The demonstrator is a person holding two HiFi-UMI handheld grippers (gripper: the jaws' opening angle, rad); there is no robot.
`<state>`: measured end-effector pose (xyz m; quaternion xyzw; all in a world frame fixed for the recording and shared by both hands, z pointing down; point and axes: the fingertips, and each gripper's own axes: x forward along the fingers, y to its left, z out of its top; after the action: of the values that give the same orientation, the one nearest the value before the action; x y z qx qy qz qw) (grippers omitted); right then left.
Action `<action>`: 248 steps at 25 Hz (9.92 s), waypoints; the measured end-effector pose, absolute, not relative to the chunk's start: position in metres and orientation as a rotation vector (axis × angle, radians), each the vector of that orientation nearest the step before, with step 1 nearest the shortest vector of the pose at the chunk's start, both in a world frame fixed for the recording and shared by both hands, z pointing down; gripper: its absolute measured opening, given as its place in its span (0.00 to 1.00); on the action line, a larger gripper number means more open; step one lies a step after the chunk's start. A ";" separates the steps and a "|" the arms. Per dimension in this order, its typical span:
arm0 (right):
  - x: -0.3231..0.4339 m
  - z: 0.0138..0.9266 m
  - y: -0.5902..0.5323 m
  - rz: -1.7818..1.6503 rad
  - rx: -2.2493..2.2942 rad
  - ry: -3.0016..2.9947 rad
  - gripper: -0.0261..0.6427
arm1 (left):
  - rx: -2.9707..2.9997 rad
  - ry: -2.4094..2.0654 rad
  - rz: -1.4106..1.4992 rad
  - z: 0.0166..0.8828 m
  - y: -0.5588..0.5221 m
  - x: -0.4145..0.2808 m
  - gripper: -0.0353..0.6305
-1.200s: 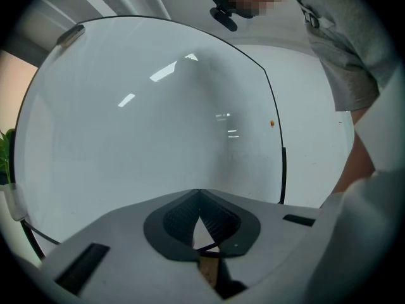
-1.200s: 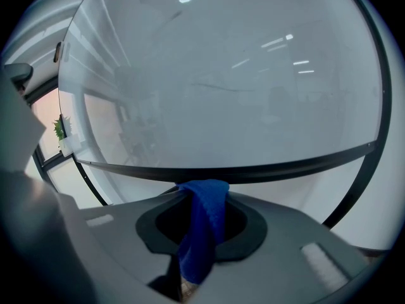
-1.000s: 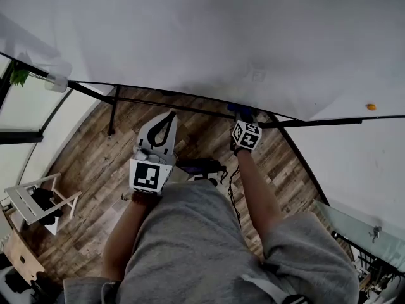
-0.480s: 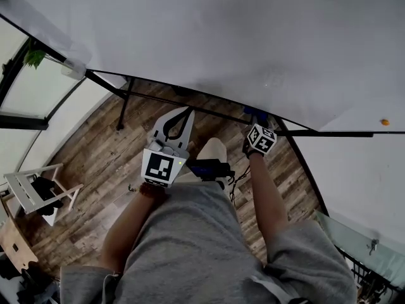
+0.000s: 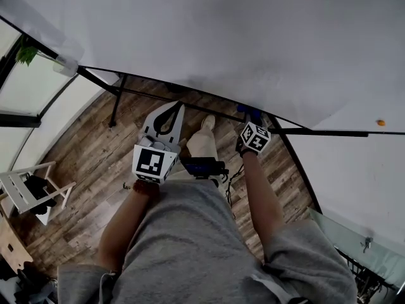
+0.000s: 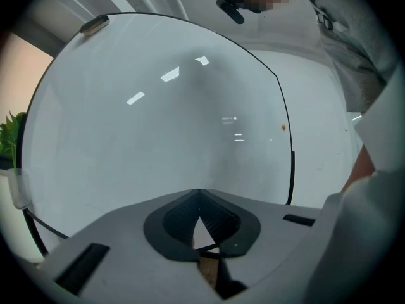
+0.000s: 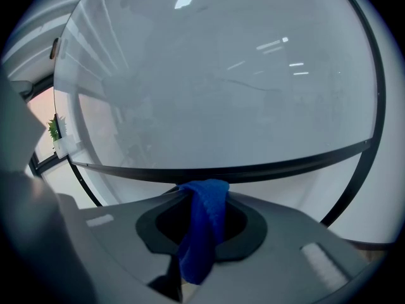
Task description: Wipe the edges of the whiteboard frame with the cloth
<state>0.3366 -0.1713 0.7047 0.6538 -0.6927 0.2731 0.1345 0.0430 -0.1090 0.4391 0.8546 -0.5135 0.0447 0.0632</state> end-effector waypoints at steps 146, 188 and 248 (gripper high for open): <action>-0.024 0.690 -0.219 0.897 1.376 -2.300 0.16 | 1.982 -2.111 -0.035 0.455 -0.105 -0.275 0.07; -0.128 0.687 -0.230 1.040 1.395 -2.282 0.16 | 1.940 -2.035 0.088 0.471 -0.123 -0.363 0.07; -0.269 0.681 -0.246 1.067 1.327 -2.327 0.16 | 1.913 -2.027 0.158 0.479 -0.128 -0.482 0.07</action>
<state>-0.2692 -0.2461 0.6813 0.4563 -0.8002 0.3672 0.1289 -0.4816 -0.1283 0.4791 0.6748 -0.7150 0.0557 0.1740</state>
